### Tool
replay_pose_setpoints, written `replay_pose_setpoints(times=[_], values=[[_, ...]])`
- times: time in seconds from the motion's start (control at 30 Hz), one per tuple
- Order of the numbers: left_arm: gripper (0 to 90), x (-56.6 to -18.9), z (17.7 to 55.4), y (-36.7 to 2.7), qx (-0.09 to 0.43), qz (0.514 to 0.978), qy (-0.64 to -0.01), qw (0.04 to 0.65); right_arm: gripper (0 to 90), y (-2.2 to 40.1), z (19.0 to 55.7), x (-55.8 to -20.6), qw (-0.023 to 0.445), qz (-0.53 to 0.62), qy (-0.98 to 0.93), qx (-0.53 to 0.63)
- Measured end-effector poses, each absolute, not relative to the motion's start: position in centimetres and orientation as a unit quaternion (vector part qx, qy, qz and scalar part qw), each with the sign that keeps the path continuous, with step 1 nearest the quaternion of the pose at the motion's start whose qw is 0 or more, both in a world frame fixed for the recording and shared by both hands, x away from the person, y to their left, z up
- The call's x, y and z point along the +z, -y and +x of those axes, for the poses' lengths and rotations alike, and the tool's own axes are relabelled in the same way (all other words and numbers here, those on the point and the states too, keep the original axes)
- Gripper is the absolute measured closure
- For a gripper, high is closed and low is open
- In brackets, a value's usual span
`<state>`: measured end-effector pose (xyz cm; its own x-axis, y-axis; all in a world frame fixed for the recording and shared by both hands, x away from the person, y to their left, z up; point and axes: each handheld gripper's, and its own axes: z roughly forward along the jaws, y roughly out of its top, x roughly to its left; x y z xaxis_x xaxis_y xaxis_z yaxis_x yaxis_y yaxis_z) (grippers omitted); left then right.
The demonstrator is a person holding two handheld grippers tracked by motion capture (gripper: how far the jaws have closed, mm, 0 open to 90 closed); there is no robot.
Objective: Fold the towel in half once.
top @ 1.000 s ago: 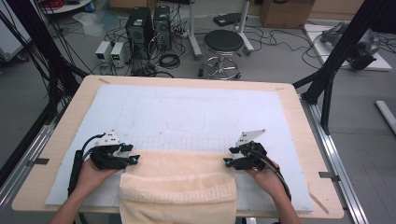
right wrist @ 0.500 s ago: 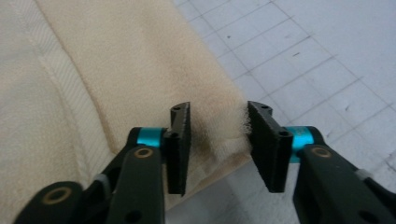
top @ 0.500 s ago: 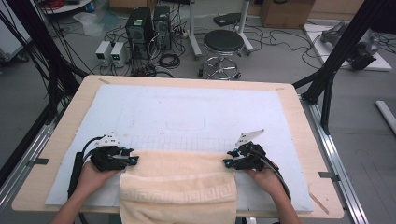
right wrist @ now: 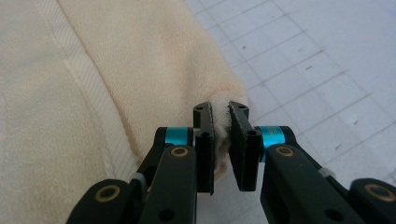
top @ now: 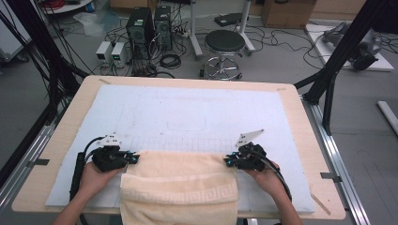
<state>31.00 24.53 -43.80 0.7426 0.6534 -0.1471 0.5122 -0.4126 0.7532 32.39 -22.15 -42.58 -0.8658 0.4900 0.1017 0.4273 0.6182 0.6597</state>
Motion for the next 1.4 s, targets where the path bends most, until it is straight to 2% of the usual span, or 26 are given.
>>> replay_pose_setpoints(times=[0.37,0.6,0.87,1.0,1.07,1.1,1.2,1.4], values=[[82.2,-42.6,34.3,-23.4,0.142,0.812,-0.388,0.412,82.2,21.6,35.2,-40.6,0.093,0.277,-0.891,0.348],[82.3,-41.1,38.6,-22.6,0.177,0.799,-0.41,0.403,82.3,21.3,39.6,-39.3,0.115,0.298,-0.883,0.343],[82.5,-39.8,43.0,-22.0,0.188,0.787,-0.444,0.386,82.7,21.0,44.7,-38.0,0.135,0.338,-0.871,0.331],[82.1,-38.8,44.6,-22.0,0.191,0.774,-0.444,0.408,82.5,21.3,46.4,-37.1,0.149,0.356,-0.859,0.338],[77.3,-38.8,45.0,-21.8,0.191,0.784,-0.437,0.397,77.5,21.6,46.7,-37.0,0.149,0.36,-0.852,0.35],[72.0,-38.8,45.0,-21.9,0.195,0.789,-0.433,0.39,72.2,21.9,46.8,-37.2,0.145,0.365,-0.852,0.348],[64.6,-38.8,44.6,-22.6,0.185,0.788,-0.431,0.4,61.4,22.6,46.6,-37.9,0.136,0.366,-0.854,0.344],[59.9,-38.4,42.3,-23.4,0.157,0.789,-0.404,0.435,56.3,22.8,44.1,-38.0,0.119,0.333,-0.86,0.369]])
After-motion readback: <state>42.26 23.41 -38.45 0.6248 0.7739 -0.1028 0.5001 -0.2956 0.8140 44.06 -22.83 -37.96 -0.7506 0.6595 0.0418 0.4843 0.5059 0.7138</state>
